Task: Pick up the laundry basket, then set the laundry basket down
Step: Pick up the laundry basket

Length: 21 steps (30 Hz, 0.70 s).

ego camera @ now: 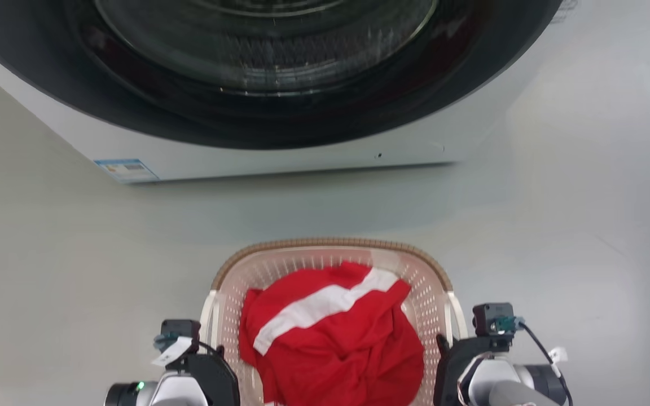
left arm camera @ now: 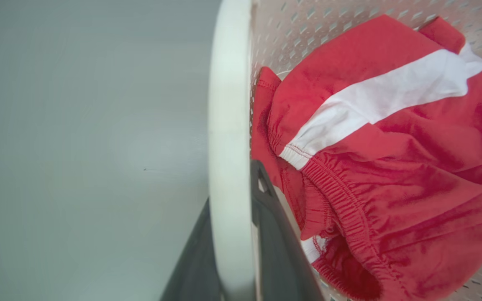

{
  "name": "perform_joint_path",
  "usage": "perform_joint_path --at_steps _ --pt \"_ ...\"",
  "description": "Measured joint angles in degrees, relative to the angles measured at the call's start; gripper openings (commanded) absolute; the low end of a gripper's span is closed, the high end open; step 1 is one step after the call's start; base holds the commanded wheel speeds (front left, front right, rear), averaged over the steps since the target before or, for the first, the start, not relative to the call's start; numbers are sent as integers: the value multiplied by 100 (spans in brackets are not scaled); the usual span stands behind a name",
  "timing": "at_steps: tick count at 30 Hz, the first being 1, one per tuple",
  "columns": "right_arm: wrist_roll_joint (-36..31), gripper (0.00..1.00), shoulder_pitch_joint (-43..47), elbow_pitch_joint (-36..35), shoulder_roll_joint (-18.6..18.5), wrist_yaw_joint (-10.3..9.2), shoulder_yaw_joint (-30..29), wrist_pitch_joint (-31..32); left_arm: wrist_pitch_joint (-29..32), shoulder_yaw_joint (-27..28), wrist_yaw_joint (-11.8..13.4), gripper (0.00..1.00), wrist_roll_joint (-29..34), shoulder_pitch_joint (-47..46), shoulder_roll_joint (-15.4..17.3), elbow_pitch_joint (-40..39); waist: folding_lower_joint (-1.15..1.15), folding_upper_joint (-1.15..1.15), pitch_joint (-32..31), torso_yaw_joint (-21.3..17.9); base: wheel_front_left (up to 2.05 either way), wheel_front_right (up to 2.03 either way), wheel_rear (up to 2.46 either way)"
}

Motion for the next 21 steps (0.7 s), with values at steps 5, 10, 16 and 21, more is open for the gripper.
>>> perform_joint_path --at_steps 5,10,16,21 --pt "223 0 253 -43 -8 -41 224 144 121 -90 1 0 -198 280 9 29 1 0 -380 7 0 0 0" --pt "369 0 464 -54 -12 -44 420 245 212 -177 4 0 -328 598 26 19 0 0 -751 21 0 0 0" --pt "589 0 668 -48 -14 -76 579 356 365 -296 7 0 -453 850 42 -1 1 0 -1179 48 0 0 0" --pt "739 0 811 -53 -16 -91 708 434 464 -382 14 0 -567 1024 52 7 1 0 -1501 73 0 0 0"
